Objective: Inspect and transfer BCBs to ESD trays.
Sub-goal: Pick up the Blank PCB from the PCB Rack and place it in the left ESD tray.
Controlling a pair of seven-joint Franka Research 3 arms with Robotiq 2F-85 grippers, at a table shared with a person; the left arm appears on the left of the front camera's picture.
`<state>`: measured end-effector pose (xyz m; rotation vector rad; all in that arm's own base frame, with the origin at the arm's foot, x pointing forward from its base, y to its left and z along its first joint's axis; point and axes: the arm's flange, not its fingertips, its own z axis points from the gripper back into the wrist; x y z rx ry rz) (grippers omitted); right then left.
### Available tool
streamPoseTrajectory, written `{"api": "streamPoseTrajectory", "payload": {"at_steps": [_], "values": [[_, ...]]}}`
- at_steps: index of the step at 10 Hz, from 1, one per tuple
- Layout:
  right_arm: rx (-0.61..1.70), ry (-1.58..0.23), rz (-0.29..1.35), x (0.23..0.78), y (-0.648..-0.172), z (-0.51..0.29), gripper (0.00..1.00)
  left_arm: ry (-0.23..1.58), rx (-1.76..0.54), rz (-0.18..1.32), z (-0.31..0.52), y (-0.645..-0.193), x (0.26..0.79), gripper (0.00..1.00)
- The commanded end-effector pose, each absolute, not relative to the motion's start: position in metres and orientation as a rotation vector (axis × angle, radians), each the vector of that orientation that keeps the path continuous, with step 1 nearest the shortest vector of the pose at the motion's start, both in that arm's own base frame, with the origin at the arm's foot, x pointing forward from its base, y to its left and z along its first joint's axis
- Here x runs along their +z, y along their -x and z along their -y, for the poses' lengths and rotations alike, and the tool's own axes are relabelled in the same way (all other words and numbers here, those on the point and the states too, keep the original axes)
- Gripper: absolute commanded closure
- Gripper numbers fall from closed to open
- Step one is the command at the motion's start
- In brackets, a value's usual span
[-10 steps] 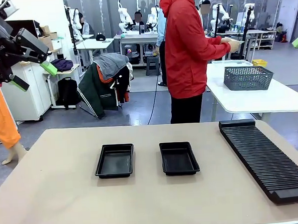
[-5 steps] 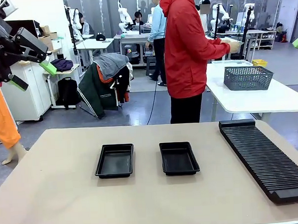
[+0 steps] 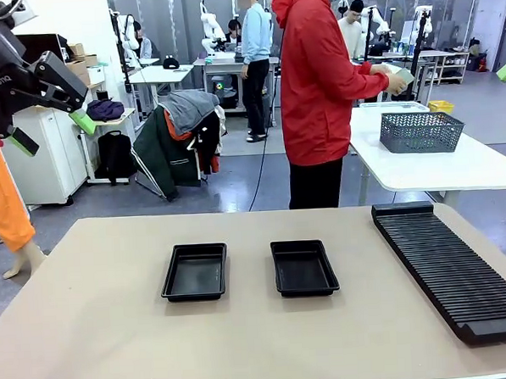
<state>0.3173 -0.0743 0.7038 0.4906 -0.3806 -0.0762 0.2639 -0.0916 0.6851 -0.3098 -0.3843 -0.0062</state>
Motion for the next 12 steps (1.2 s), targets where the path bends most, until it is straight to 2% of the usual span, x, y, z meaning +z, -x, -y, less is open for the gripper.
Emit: {"api": "streamPoseTrajectory", "payload": {"at_steps": [1, 6, 12], "values": [[-0.076, -0.493, 0.373, 0.703, -0.316, 0.075, 0.0, 0.278, 0.007, 0.353, 0.091, -0.268, 0.692, 0.0], [-0.076, -0.493, 0.373, 0.703, -0.316, 0.075, 0.0, 0.206, -0.141, 0.41, 0.109, -0.27, 0.698, 0.0], [-0.076, -0.493, 0.373, 0.703, -0.316, 0.075, 0.0, 0.263, -0.204, 0.439, 0.112, -0.262, 0.692, 0.0]]}}
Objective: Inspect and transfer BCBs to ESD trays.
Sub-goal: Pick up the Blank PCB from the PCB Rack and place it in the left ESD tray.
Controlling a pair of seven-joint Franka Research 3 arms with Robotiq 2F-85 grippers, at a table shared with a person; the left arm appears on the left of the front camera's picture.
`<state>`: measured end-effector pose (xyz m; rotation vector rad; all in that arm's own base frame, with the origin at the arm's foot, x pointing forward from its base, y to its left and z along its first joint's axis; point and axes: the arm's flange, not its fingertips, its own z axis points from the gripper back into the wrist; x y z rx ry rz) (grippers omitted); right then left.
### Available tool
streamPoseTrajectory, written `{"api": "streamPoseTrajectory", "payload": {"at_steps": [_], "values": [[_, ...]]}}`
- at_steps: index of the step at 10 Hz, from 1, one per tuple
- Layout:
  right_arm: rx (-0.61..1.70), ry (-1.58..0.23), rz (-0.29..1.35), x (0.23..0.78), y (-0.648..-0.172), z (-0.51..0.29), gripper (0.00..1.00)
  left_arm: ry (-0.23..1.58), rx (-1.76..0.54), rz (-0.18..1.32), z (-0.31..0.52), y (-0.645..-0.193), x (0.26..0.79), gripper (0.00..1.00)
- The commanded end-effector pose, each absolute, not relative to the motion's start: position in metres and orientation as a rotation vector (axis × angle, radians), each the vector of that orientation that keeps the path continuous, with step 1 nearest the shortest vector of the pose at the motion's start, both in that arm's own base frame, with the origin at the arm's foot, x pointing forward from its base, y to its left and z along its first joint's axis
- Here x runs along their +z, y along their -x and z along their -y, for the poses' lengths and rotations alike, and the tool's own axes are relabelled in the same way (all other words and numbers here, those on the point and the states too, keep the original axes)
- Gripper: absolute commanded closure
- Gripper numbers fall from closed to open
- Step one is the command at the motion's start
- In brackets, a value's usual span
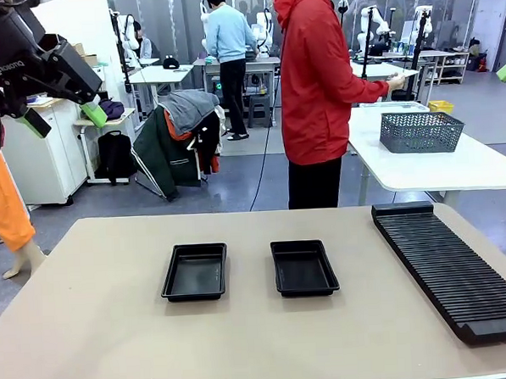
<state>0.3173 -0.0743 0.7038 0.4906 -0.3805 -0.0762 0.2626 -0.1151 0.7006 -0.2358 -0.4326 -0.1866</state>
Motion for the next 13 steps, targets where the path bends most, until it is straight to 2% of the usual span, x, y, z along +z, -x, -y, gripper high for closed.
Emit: {"api": "streamPoseTrajectory", "payload": {"at_steps": [1, 13], "values": [[-0.076, -0.493, 0.373, 0.7028, -0.3165, 0.0746, 0.0, 0.23, -0.183, 0.432, 0.1153, -0.2627, 0.7021, 0.0], [-0.076, -0.493, 0.373, 0.7028, -0.3165, 0.0746, 0.0, 0.23, -0.183, 0.432, 0.1153, -0.2627, 0.7021, 0.0]]}}
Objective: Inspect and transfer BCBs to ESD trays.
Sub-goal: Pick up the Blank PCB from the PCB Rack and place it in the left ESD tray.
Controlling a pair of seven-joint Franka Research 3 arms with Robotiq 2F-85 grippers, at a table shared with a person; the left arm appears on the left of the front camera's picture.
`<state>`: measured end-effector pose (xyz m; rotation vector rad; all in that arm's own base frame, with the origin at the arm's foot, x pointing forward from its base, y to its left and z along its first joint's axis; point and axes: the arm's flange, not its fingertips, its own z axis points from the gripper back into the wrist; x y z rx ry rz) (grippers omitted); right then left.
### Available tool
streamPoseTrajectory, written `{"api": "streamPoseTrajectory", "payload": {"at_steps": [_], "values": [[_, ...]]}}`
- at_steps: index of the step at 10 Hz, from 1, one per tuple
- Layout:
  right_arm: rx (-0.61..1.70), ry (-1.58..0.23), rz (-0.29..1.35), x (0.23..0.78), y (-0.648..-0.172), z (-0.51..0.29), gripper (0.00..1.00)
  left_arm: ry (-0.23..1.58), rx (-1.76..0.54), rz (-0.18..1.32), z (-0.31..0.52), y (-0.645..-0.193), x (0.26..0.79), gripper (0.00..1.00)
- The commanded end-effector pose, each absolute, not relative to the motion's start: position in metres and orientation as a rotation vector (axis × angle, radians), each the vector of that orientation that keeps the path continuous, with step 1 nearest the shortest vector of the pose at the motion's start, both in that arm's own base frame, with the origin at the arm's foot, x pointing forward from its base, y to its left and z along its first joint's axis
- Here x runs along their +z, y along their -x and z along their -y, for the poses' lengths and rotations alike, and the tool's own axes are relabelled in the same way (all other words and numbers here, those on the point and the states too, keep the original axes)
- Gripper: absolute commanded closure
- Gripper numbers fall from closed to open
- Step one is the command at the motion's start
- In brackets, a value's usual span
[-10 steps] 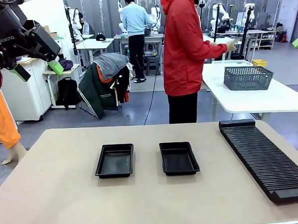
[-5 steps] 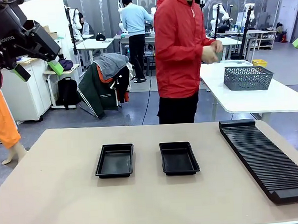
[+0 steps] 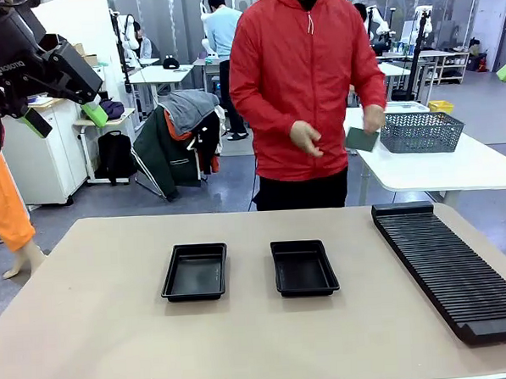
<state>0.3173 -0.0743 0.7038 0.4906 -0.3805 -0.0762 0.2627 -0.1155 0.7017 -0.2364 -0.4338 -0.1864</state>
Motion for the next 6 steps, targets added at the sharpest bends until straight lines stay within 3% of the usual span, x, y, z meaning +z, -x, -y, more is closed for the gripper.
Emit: {"api": "streamPoseTrajectory", "payload": {"at_steps": [1, 6], "values": [[-0.076, -0.493, 0.373, 0.7028, -0.3165, 0.0746, 0.0, 0.23, -0.183, 0.432, 0.1153, -0.2627, 0.7021, 0.0], [-0.076, -0.493, 0.373, 0.7028, -0.3165, 0.0746, 0.0, 0.23, -0.183, 0.432, 0.1153, -0.2627, 0.7021, 0.0]]}}
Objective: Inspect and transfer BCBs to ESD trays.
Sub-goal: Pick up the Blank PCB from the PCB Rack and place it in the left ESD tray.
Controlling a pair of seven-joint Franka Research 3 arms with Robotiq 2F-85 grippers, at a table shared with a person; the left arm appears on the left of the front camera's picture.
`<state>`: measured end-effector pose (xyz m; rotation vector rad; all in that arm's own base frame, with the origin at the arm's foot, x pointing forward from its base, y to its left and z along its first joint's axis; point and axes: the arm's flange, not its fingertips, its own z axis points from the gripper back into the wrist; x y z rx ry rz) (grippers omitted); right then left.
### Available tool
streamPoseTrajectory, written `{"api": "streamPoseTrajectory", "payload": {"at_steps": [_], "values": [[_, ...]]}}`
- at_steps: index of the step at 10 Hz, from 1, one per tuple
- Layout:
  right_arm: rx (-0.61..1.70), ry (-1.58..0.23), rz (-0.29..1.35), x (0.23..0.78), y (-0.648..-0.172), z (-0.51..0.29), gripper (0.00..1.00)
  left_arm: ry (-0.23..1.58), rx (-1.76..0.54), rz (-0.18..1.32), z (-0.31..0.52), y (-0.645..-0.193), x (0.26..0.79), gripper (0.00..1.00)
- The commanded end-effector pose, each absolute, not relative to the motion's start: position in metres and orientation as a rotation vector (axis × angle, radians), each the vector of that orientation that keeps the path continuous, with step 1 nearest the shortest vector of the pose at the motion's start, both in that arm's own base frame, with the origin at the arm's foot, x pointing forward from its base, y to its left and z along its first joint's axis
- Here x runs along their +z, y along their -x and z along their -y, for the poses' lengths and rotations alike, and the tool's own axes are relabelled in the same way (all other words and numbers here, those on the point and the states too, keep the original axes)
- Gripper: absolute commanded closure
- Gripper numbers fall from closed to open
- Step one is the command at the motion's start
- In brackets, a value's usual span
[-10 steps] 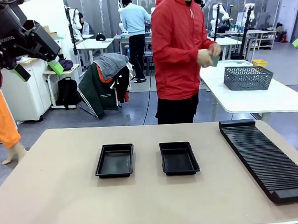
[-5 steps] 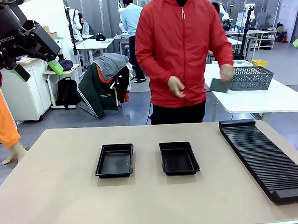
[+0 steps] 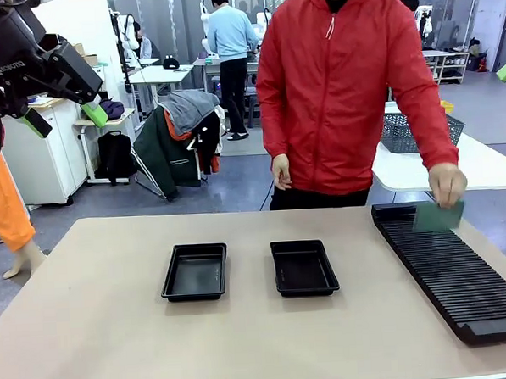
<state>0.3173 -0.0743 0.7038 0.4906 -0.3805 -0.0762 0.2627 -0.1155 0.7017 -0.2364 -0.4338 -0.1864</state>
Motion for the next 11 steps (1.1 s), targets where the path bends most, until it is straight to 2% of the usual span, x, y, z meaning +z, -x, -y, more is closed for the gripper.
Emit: {"api": "streamPoseTrajectory", "payload": {"at_steps": [1, 11], "values": [[-0.076, -0.493, 0.373, 0.7028, -0.3165, 0.0746, 0.0, 0.23, -0.183, 0.432, 0.1153, -0.2627, 0.7021, 0.0], [-0.076, -0.493, 0.373, 0.7028, -0.3165, 0.0746, 0.0, 0.23, -0.183, 0.432, 0.1153, -0.2627, 0.7021, 0.0]]}}
